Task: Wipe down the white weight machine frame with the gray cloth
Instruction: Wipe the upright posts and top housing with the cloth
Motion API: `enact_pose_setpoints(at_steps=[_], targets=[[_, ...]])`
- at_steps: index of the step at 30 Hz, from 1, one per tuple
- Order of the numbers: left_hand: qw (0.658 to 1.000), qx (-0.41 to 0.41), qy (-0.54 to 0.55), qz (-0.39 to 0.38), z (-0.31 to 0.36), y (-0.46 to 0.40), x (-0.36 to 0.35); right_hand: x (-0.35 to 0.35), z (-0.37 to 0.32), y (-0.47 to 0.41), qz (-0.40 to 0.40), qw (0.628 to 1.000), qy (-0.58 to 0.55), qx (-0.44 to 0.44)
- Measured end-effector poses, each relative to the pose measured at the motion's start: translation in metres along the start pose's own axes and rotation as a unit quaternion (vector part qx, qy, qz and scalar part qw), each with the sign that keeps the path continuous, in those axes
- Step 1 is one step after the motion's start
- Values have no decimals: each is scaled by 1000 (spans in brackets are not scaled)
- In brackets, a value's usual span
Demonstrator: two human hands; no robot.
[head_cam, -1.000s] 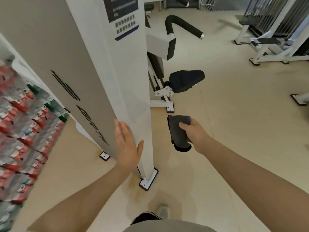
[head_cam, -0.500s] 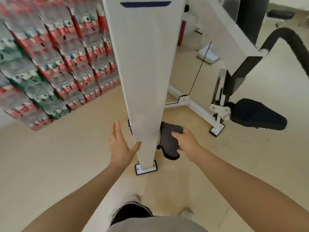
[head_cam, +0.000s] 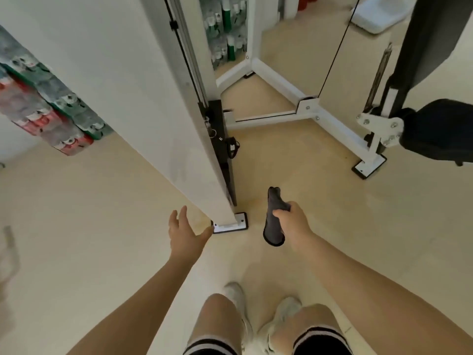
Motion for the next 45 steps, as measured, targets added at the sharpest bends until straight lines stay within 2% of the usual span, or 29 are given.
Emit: enact_pose_setpoints(at_steps=[10,15,18,23,26,28,31,33,40,45], targets=[[983,94,158,-23,-140,-172,-167,-85,213,-172,-4,998,39,-56],[979,65,182,-68,-187,-244,-242,-144,293,-238,-18,997,6,-71],[977,50,189,-91,-199,-272,-274,-168,318,-267,-35,999,-3,-37],[973,10,208,-101,-196,-293,-297,-198,328,-285,-79,996,-38,9],[973,-13,208,-100,-186,-297,-301,-233,330,-270,-232,972,25,41],[972,-25,216,-87,-184,-302,-299,-243,332,-264,-276,958,21,82],[972,-29,221,-72,-185,-308,-295,-236,322,-277,-206,965,-89,138],[971,-27,229,-59,-186,-311,-292,-237,317,-288,-166,969,-112,147],[969,-35,241,-40,-186,-311,-292,-256,311,-289,-178,961,-119,174],[973,-34,225,-48,-178,-306,-286,-237,263,-259,-138,941,-147,274]])
Point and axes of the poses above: each hand's wrist, its own y-axis away from the middle knuckle, its own x-axis out of the back of the hand, z = x × y, the point moved 10 cm from there along -y, towards the middle knuckle, and after that the axes turned 13 degrees about x, right-handed, at the moved point
